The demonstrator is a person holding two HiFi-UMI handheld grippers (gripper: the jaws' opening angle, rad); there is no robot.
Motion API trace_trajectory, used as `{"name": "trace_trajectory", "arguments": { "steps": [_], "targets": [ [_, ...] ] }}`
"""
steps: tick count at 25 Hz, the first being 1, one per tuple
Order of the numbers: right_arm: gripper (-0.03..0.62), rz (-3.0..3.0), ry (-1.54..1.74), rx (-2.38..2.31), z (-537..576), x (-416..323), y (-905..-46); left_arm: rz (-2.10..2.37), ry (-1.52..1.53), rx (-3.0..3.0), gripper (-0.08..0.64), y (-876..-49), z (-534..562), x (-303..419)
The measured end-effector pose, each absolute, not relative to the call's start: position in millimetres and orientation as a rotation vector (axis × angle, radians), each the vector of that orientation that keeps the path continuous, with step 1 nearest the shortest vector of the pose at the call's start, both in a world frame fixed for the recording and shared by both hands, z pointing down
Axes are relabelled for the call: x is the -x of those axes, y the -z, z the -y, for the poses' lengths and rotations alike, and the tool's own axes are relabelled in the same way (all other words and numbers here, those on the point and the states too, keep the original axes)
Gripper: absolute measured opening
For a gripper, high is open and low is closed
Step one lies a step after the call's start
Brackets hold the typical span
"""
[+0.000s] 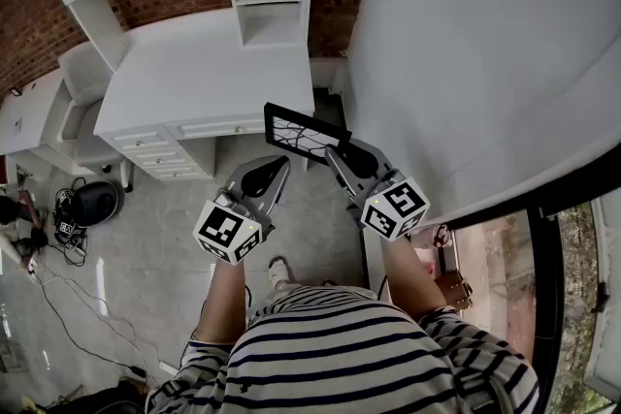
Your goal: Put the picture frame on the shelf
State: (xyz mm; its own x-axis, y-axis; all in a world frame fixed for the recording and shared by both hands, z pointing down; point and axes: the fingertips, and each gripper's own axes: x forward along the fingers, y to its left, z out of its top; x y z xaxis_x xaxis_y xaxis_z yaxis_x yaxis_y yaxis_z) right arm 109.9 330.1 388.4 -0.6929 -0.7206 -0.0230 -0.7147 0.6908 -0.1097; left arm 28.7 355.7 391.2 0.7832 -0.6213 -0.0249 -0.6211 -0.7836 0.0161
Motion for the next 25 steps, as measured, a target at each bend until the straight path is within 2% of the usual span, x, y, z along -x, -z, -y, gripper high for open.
{"name": "trace_trajectory", "arguments": {
  "steps": [20,25],
  "targets": [
    [0.074,-2.851,0.091,1.145,-338.3,-108.8,-358.9,1.096,0.070,-2.966,0.008,-359.6,-361.8,-28.4],
    [0.074,-2.829,0.112,1.122,-338.6,-116.1,-367.6,1.169,0.042,-2.936,0.008,-372.6,-357.6,-27.4]
  ]
}}
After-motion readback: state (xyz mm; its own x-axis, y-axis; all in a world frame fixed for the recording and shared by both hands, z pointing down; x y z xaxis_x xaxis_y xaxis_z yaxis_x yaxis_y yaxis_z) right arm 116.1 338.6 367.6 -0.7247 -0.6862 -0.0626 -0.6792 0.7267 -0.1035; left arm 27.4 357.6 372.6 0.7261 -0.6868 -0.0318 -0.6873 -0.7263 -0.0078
